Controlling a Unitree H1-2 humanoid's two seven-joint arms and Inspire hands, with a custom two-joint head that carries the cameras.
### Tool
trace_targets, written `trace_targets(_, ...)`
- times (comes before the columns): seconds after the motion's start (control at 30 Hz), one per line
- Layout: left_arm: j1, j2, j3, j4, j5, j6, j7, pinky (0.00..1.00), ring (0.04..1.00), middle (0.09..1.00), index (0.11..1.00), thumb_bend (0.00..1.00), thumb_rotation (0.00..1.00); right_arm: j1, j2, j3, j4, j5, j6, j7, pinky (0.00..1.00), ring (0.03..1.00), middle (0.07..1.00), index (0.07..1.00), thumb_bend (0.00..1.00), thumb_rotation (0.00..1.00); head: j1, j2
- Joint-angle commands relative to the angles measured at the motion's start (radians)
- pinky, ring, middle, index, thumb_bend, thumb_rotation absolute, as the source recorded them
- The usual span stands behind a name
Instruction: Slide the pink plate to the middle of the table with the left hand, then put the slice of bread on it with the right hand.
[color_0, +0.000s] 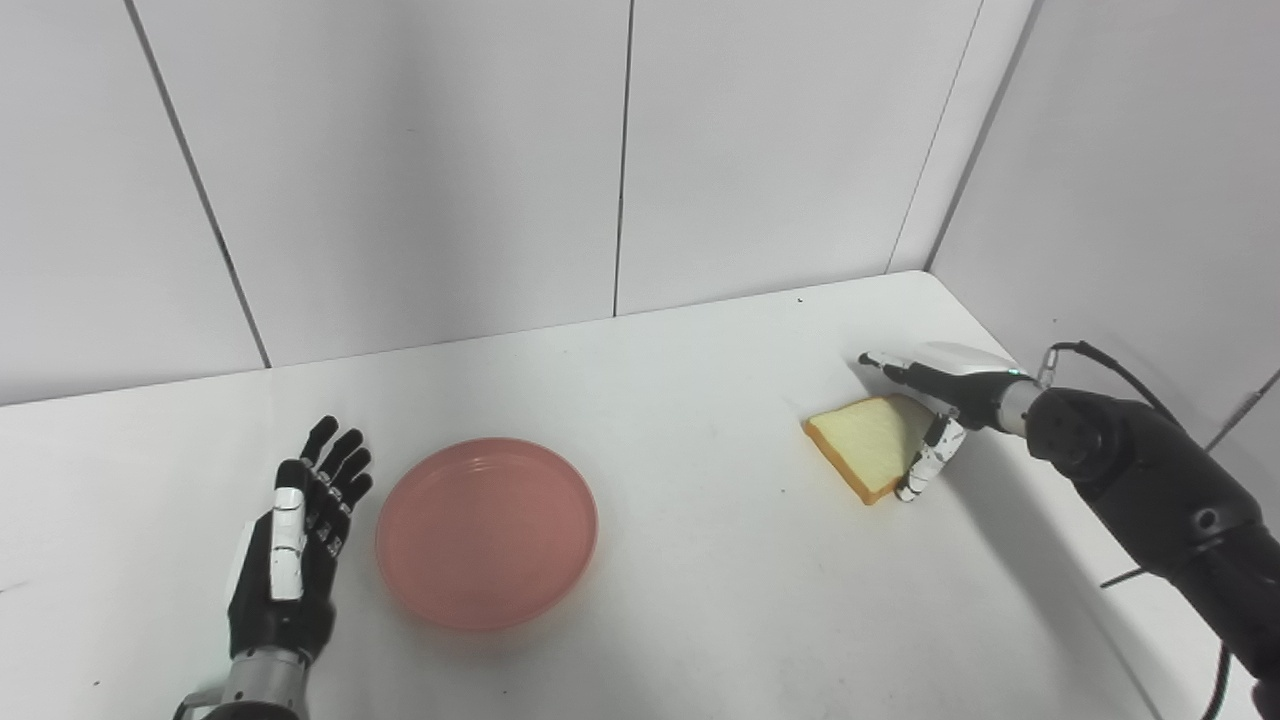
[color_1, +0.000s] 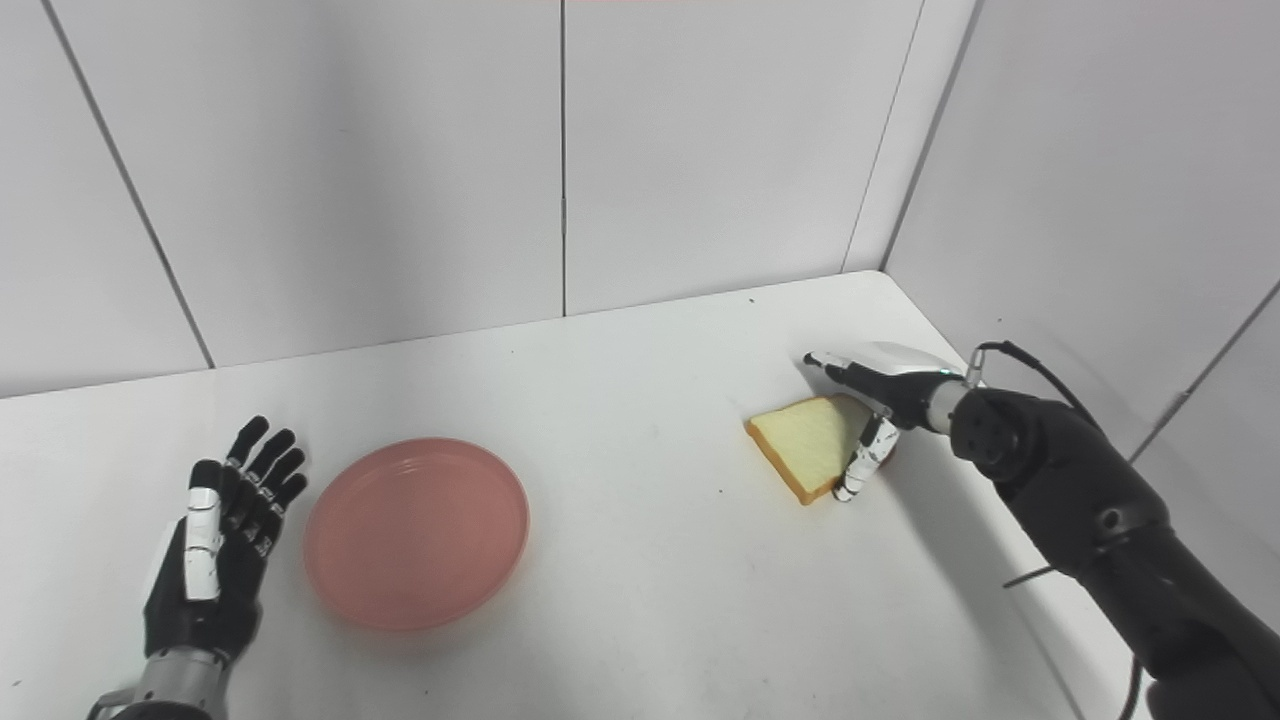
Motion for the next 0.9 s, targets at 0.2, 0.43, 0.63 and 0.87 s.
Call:
trace_targets(0.2, 0.042, -0.003, -0.001, 0.018, -0.003, 0.044, 0.004, 0.96, 0.936, 0.923, 0.914, 0.69, 0.94, -0.017, 0.023, 0.043, 0.053, -0.042, -0.078, -0.092, 0.62, 0.697, 0.751, 0.752, 0.80, 0.07, 0.004, -0.001)
trace_targets(0.43, 0.044, -0.013, -0.005, 0.020, 0.005, 0.036, 0.011, 0.96, 0.935, 0.927, 0.916, 0.69, 0.94, -0.016, 0.025, 0.035, 0.067, -0.019, -0.144, -0.144, 0.40, 0.452, 0.468, 0.519, 0.54, 0.00, 0.007, -0.002)
trace_targets(0.63, 0.046, -0.015, -0.009, 0.016, 0.012, 0.037, 0.015, 0.96, 0.934, 0.925, 0.916, 0.71, 0.94, -0.015, 0.019, 0.041, 0.048, -0.003, -0.147, -0.117, 0.36, 0.431, 0.451, 0.516, 0.53, 0.00, 0.013, -0.001)
trace_targets(0.87, 0.047, -0.015, -0.011, 0.015, 0.012, 0.040, 0.015, 0.96, 0.937, 0.924, 0.915, 0.70, 0.94, 0.001, 0.014, 0.033, -0.010, 0.001, -0.141, -0.118, 0.37, 0.440, 0.451, 0.513, 0.53, 0.00, 0.014, -0.001)
